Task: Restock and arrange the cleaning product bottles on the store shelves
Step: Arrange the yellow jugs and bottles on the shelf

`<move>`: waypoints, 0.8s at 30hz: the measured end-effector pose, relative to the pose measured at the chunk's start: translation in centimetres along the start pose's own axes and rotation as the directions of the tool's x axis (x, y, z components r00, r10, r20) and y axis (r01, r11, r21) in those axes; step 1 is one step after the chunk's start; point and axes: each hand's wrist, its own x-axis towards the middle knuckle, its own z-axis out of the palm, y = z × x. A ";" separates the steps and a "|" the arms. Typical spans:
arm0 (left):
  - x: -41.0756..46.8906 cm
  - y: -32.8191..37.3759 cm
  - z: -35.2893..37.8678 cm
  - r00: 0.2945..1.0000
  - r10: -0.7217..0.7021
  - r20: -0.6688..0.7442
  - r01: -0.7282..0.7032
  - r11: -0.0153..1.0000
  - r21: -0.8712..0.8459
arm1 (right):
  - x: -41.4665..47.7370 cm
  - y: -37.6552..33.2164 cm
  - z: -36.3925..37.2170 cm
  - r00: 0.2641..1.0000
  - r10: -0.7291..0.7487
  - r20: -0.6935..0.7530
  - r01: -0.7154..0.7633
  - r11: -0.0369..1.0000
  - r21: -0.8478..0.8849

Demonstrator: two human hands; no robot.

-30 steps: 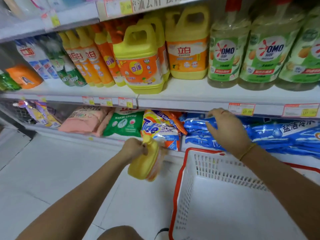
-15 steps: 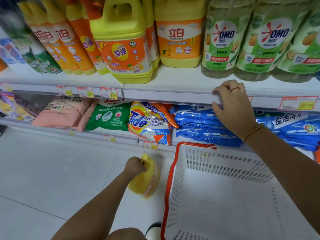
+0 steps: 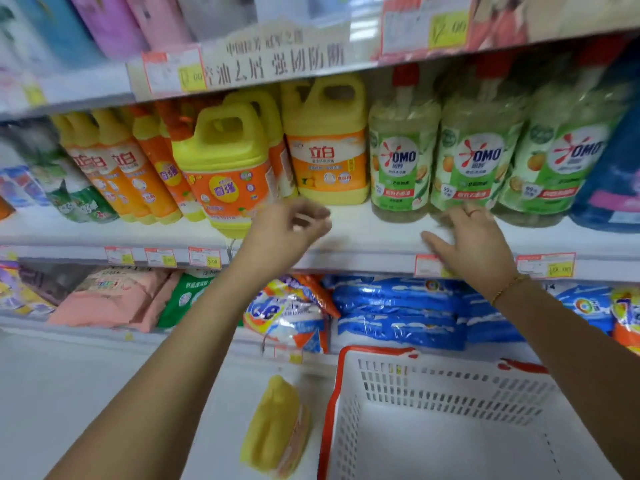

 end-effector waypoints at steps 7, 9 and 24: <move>11.7 4.6 2.3 0.982 -0.114 -0.150 0.032 0.886 -0.462 | -0.5 3.2 1.1 0.998 -0.032 -0.061 0.023 0.989 -0.144; 13.7 5.5 3.4 0.978 -0.188 -0.090 0.080 0.737 -0.672 | -0.4 3.3 1.5 0.993 -0.069 -0.091 0.053 0.985 -0.164; 13.4 5.0 4.2 0.963 -0.262 0.055 0.198 0.559 -0.805 | -0.4 3.6 2.4 0.957 -0.172 -0.232 0.122 0.969 -0.215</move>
